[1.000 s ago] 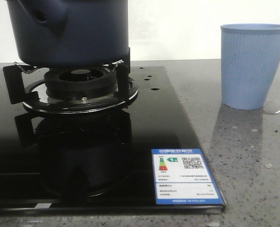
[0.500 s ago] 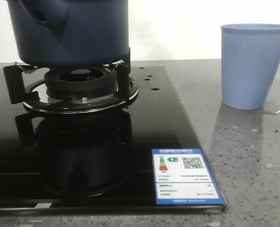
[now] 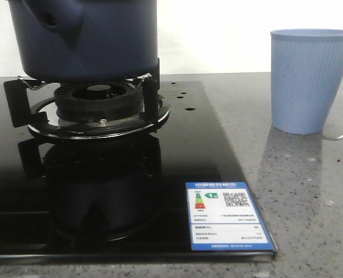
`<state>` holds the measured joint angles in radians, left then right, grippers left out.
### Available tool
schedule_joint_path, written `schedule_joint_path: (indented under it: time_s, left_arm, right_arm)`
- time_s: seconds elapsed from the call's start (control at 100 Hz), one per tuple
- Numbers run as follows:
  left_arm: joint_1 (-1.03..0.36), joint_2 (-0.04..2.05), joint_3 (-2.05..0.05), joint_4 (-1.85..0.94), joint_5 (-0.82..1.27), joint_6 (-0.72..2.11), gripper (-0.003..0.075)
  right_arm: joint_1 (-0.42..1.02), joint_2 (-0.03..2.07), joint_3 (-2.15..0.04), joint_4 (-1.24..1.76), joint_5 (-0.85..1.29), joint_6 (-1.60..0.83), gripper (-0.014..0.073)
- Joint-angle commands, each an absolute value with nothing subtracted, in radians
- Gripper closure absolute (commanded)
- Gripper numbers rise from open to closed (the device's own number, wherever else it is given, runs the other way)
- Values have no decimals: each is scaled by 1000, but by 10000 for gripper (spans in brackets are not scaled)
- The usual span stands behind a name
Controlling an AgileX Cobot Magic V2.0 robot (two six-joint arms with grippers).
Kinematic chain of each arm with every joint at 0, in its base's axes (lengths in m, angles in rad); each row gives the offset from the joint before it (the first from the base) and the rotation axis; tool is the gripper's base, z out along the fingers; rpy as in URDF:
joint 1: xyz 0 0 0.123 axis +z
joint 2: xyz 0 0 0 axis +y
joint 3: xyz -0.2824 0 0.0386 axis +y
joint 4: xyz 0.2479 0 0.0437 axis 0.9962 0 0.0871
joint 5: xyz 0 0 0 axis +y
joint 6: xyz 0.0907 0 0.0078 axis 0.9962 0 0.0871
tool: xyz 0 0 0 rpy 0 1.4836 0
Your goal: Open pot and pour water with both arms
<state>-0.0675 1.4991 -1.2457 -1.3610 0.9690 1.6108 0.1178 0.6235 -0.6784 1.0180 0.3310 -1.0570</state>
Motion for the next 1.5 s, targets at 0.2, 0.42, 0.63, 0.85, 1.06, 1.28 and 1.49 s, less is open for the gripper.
schedule_joint_path:
  time_s: [0.2,0.42,0.63,0.85,1.06,1.28,1.49]
  left_arm:
    - [-77,1528,-1278,-1436,1012,1617,84]
    - [-95,1536,-1278,-1436,1006,1617,195]
    - [-95,1540,-1278,-1436,1010,1617,379]
    - [-85,1517,-1280,-1488,1016,1617,406]
    - [-33,1416,-1282,-1624,1016,1617,405]
    - [-20,1275,-1282,-1632,1016,1617,405]
    - [-20,1172,-1282,-1654,1015,1617,405]
  right_arm:
    - [114,631,-713,1047,284,-1073,-61]
    - [114,631,-713,1047,284,-1073,-61]
    - [114,631,-713,1047,290,-1073,-60]
    - [114,631,-713,1047,288,-1073,-60]
    - [114,633,-713,1036,244,-1073,-60]
    - [114,692,-620,968,228,-1073,-60]
    - [116,796,-539,976,216,-1073,-60]
